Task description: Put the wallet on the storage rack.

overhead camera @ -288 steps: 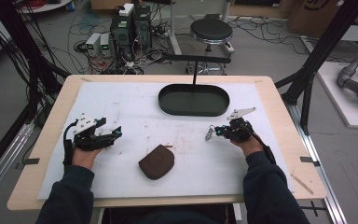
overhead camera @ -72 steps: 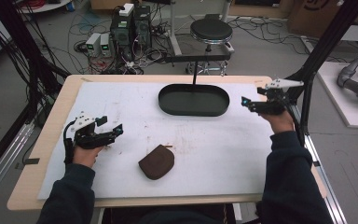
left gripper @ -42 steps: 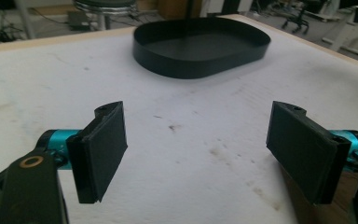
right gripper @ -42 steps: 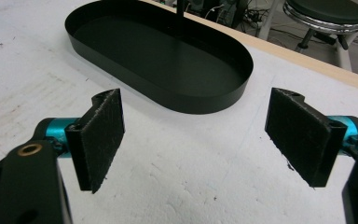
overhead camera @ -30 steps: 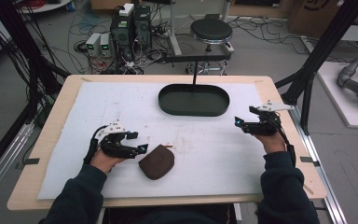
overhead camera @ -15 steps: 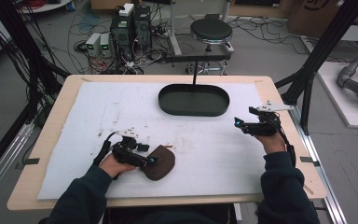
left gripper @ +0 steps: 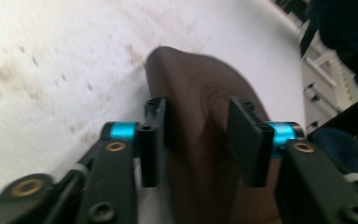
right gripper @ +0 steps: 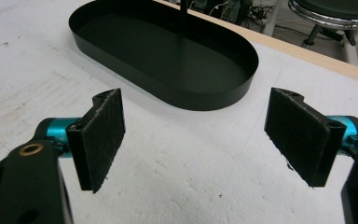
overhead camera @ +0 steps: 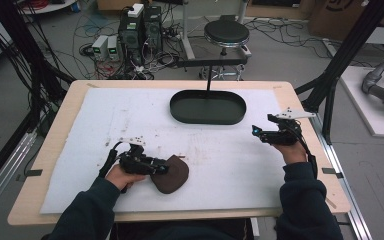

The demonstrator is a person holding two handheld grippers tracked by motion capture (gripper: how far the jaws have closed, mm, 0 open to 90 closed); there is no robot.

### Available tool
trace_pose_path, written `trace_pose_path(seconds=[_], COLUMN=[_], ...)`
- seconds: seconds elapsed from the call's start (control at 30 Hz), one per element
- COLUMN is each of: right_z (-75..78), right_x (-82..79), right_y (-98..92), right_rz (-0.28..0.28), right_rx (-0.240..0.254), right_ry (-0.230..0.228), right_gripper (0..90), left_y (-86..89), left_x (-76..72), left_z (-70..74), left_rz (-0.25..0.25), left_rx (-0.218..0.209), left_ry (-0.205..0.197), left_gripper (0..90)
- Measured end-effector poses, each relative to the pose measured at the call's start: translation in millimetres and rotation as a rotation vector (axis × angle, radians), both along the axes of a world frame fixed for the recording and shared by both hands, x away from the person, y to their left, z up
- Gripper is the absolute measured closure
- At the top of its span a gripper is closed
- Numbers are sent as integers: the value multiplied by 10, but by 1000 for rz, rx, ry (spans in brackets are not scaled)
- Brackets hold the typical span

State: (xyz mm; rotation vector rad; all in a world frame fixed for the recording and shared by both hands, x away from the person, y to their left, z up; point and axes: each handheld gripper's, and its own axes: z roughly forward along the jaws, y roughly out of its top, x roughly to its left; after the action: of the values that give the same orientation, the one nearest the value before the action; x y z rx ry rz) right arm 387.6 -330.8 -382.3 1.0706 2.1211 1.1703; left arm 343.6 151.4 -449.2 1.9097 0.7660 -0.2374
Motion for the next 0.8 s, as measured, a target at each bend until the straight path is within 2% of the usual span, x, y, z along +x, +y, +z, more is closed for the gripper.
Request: trace_pose_path(seconds=[0.03,0.17,0.2,0.23,0.27,0.3,0.43,0.47,0.5,0.53,0.57,0.6,0.63,0.67,0.8], right_z=[0,-3,-3,-2,-2,-2,0,1,0,0,3,4,4,3,3], right_x=[0,4,6,3,2,0,-2,-4,-4,-4,-8,-9,-9,-7,-7], right_y=[-1,-2,-2,-1,0,-1,-2,1,4,4,12,14,14,15,10], right_rz=[-1,-4,-3,-3,-3,-4,-5,-5,-4,-4,-1,0,0,0,2], right_rx=[1,0,0,-1,-2,-3,-4,-4,-7,-7,-6,-7,-7,-6,-6], right_ry=[0,1,0,2,2,2,1,1,0,0,-3,-5,-5,-5,-3], right_gripper=[205,205,205,205,205,205,205,205,205,205,205,205,205,205,205], left_y=[0,64,95,175,220,220,362,391,407,407,402,387,387,355,282], left_x=[0,9,12,20,23,23,8,-6,-28,-28,-53,-65,-65,-84,-105], left_z=[0,68,91,163,212,212,355,383,417,417,447,459,459,473,482], left_rz=[0,56,79,136,168,168,295,342,394,394,424,430,430,438,423], left_rx=[0,-11,-13,-9,8,8,80,127,191,191,226,237,237,268,292], left_ry=[0,-54,-74,-128,-167,-167,-307,-358,-432,-432,-488,-511,-511,-551,-593], left_gripper=[643,695,703,713,722,729,745,747,749,750,752,753,755,756,761])
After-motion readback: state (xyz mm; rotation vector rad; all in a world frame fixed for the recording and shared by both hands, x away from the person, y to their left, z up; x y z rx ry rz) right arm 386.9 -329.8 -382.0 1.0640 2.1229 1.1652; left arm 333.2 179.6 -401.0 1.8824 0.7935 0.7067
